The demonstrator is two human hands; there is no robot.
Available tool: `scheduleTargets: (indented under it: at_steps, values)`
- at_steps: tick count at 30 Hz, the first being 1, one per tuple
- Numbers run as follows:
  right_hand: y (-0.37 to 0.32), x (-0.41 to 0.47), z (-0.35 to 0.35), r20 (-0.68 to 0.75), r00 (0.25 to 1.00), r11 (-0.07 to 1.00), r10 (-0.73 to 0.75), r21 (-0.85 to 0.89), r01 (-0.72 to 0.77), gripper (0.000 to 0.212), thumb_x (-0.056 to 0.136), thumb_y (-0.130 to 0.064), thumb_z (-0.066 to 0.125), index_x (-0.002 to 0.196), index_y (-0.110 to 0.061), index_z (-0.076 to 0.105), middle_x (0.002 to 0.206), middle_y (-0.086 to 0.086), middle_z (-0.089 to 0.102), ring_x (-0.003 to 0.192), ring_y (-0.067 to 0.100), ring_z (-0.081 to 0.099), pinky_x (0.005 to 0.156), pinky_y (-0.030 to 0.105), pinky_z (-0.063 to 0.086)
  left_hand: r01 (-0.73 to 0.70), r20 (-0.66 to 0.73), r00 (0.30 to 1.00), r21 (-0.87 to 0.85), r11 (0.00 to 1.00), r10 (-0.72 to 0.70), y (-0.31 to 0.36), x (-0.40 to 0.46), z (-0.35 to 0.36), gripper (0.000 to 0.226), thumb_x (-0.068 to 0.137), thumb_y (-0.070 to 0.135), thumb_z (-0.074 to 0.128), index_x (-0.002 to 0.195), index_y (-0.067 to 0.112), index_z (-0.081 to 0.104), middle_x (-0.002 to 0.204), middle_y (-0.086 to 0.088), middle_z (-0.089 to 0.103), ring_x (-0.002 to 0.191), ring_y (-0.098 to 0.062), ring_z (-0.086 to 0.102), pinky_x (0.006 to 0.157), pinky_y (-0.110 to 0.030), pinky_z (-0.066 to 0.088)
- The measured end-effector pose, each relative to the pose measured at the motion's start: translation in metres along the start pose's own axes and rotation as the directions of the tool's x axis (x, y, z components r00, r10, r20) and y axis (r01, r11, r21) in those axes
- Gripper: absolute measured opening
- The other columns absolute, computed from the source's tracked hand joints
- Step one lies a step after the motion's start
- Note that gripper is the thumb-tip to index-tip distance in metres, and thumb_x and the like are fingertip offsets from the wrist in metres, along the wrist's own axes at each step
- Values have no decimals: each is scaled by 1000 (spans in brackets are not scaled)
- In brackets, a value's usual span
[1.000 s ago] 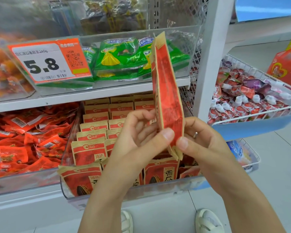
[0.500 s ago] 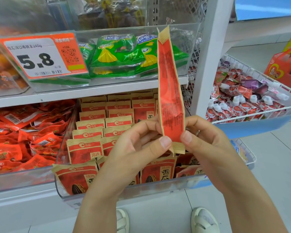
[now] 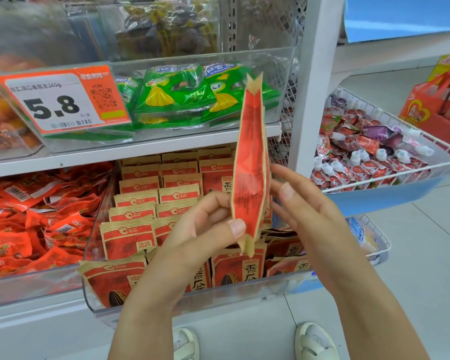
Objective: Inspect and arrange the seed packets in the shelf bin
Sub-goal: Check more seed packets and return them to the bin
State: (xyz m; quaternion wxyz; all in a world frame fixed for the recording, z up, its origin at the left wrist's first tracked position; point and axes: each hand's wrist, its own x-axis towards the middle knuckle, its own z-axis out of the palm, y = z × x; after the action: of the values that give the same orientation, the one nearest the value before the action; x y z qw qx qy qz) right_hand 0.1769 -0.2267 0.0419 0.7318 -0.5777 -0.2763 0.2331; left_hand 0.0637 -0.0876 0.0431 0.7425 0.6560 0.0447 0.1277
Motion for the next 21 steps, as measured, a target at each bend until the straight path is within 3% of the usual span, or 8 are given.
scheduleTargets:
  at_steps: [2,4,7,11,14,16,19,21]
  values:
    - [0,0,-2,11,1000,999,29,-15,-29,49,82,-38,63,129,-24,59,113,-6,73,113,12,65,99,28,50,55,53,997,-10,998,-55,0,-1,1,60,70,37,64,122,8,56,95,-3,74,86,-16,70,75,-24,55]
    - [0,-1,-5,44,998,999,50,-7,-50,50,79,-40,69,126,-22,62,108,1,74,105,18,69,99,37,49,100,87,991,-16,995,-99,0,0,-1,61,64,39,69,121,17,59,102,-2,74,93,-18,71,80,-27,57]
    - [-3,-2,-6,12,1000,995,28,98,-29,43,76,-26,73,117,-19,62,98,4,76,86,17,72,79,32,58,141,77,988,-61,988,-137,3,0,-4,59,53,50,82,108,32,70,100,-1,75,90,-17,71,74,-26,58]
    - [-6,-2,-4,-54,998,990,11,144,-3,33,71,-18,70,103,-17,63,86,4,76,68,15,71,58,27,57,85,29,996,-54,995,-83,10,-5,0,57,74,59,72,117,23,65,89,2,74,82,-14,70,65,-24,55]
    - [-5,0,1,-69,998,995,11,101,-4,35,69,-19,71,103,-16,61,85,5,75,69,16,71,59,28,58,44,-98,994,44,998,-40,14,-5,10,35,87,44,62,117,26,64,97,-2,77,88,-17,74,68,-24,57]
    - [-4,0,3,-59,998,998,-1,58,5,36,70,-22,70,105,-17,63,87,3,76,72,15,72,62,27,58,46,-125,991,43,998,-41,16,-5,13,36,84,34,54,117,23,64,98,-1,77,89,-16,74,69,-21,57]
    - [-5,-2,2,-47,999,999,-4,37,5,19,76,-30,64,93,-23,72,78,-4,74,66,9,69,57,21,54,66,-129,990,101,993,-53,17,-5,11,35,83,40,51,105,20,71,94,-2,77,85,-16,74,67,-20,56]
    - [-5,-3,0,-59,998,1000,-5,9,6,18,81,-37,59,86,-31,75,80,-4,74,69,11,68,62,27,56,67,-127,991,143,987,-49,14,-5,9,35,82,42,52,99,20,73,90,-3,77,81,-15,74,66,-19,55]
